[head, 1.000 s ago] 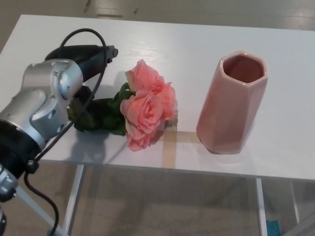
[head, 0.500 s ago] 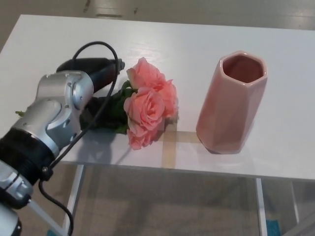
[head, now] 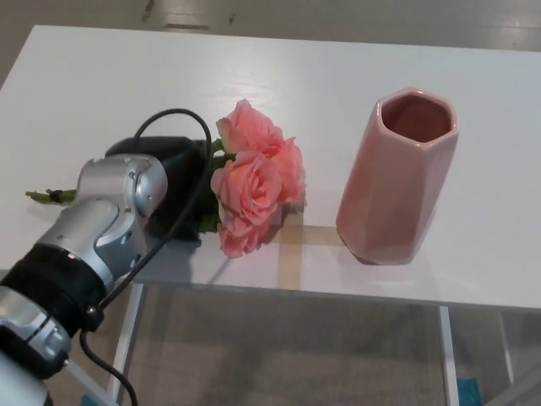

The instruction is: Use the left hand to pick up the rose and then lift and insert it into the pink vase.

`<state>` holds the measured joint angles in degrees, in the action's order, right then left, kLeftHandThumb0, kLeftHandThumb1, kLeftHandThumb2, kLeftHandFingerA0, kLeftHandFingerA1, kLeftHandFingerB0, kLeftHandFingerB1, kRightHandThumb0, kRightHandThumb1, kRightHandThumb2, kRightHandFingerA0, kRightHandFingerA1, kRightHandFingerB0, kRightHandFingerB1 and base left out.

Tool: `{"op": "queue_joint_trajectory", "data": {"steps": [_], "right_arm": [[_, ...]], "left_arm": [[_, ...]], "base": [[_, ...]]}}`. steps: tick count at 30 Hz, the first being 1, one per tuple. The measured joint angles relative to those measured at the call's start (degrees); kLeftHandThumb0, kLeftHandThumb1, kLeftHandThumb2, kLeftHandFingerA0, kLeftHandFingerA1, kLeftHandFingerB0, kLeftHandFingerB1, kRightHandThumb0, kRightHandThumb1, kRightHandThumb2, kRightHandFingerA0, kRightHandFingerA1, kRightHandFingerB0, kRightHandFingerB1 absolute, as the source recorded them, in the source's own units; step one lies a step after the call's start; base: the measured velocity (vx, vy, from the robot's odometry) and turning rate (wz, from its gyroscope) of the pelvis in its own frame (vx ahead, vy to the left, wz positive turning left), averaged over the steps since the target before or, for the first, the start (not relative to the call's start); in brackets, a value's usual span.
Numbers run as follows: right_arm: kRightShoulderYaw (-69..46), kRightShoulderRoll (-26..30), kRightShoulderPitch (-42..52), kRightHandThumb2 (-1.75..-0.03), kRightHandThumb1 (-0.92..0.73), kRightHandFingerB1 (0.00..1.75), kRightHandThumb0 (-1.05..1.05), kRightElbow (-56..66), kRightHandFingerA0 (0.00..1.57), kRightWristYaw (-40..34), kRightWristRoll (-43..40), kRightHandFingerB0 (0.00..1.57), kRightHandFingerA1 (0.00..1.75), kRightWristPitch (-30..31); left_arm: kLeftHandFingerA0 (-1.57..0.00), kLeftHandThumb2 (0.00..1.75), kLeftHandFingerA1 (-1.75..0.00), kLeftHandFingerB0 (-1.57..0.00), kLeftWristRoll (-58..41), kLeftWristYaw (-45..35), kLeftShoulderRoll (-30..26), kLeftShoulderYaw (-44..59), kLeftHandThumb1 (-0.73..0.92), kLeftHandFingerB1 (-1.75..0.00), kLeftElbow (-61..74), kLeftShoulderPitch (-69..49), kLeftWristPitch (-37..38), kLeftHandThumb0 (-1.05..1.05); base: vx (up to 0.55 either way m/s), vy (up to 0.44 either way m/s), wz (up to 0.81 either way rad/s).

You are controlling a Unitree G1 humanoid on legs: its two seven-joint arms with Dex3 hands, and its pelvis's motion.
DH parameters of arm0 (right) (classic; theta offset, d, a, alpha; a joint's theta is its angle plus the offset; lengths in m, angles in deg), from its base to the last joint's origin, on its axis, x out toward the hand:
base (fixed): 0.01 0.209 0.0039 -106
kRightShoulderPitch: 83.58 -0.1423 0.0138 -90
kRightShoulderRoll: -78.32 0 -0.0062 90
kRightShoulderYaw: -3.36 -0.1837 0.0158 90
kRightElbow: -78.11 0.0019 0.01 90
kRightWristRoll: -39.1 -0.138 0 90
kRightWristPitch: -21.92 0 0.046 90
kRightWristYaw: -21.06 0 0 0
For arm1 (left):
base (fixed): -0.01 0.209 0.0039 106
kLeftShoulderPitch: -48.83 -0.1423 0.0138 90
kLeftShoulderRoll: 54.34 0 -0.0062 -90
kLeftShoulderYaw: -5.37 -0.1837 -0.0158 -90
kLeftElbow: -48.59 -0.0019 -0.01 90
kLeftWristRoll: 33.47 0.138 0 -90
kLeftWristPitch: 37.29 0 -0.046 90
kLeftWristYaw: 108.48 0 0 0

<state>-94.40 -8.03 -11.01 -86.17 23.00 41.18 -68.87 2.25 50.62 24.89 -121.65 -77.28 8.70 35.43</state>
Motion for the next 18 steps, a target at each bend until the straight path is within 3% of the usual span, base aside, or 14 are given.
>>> {"op": "queue_joint_trajectory", "data": {"steps": [1, 3, 5, 6, 7, 11, 13, 16, 18], "right_arm": [[0.0, 0.0, -0.1, -0.94, -0.54, 0.58, -0.38, 0.0, 0.61, 0.0, 0.0, 0.43, 0.67, 0.0], [0.0, 0.0, -0.2, -0.95, -0.54, 0.57, -0.38, 0.0, 0.61, 0.1, 0.0, 0.43, 0.67, 0.0], [0.0, 0.0, -0.2, -0.95, -0.54, 0.57, -0.38, 0.0, 0.61, 0.2, -0.1, 0.42, 0.67, 0.0], [0.0, 0.0, -0.1, -0.95, -0.54, 0.57, -0.38, 0.0, 0.61, 0.3, -0.1, 0.42, 0.67, 0.0], [0.0, 0.0, -0.1, -0.95, -0.54, 0.57, -0.38, 0.0, 0.61, 0.3, -0.1, 0.42, 0.67, 0.0], [0.0, 0.0, -0.1, -0.95, -0.54, 0.57, -0.37, 0.0, 0.60, 0.6, -0.2, 0.42, 0.66, 0.0], [0.0, 0.0, -0.1, -0.95, -0.54, 0.57, -0.38, 0.1, 0.61, 0.6, -0.2, 0.42, 0.67, 0.0], [0.0, 0.0, -0.2, -0.95, -0.54, 0.57, -0.38, 0.1, 0.60, 0.6, -0.2, 0.42, 0.67, 0.0], [0.0, 0.0, -0.2, -0.95, -0.54, 0.57, -0.38, 0.0, 0.60, 0.6, -0.3, 0.42, 0.66, 0.0]], "left_arm": [[-0.56, 0.62, -1.50, -0.33, 0.1, 0.4, 0.3, 0.5, 0.75, -0.31, -0.4, 0.2, 0.4, -0.22], [-0.56, 0.61, -1.52, -0.37, 0.1, 1.1, 0.6, 1.6, 0.77, -0.32, -0.6, 0.0, 1.5, -0.20], [-0.98, 0.61, -1.05, -0.50, 0.1, 1.7, 0.6, 2.5, 0.76, -0.36, -0.3, -0.6, 2.4, -0.20], [-1.08, 0.61, -0.88, -0.54, 0.2, 2.0, 0.7, 2.8, 0.71, -0.39, -0.1, -0.9, 2.8, -0.19], [-1.10, 0.59, -0.89, -0.65, 0.3, 2.2, 0.7, 2.8, 0.67, -0.44, -0.1, -0.9, 3.1, -0.19], [-1.07, 0.60, -0.90, -0.68, 1.1, 2.3, 0.9, 2.6, 0.68, -0.46, -0.2, -1.1, 4.0, -0.20], [-0.86, 0.61, -0.96, -0.54, 1.4, 2.3, 0.9, 2.7, 0.71, -0.41, 0.0, -1.1, 4.1, -0.20], [-0.84, 0.61, -0.99, -0.52, 1.7, 2.5, 0.9, 3.1, 0.72, -0.41, 0.4, -1.6, 4.5, -0.21], [-0.75, 0.61, -1.20, -0.55, 1.8, 3.1, 0.9, 3.6, 0.71, -0.42, 0.7, -2.1, 4.9, -0.22]], "base": [[0.00, 0.000, 0.00], [0.00, 0.000, 0.00], [0.00, 0.000, 0.00], [0.00, 0.000, 0.00], [0.00, 0.000, 0.00], [0.00, 0.000, 0.00], [0.00, 0.000, 0.00], [0.00, 0.000, 0.00], [0.00, 0.000, 0.00]]}}
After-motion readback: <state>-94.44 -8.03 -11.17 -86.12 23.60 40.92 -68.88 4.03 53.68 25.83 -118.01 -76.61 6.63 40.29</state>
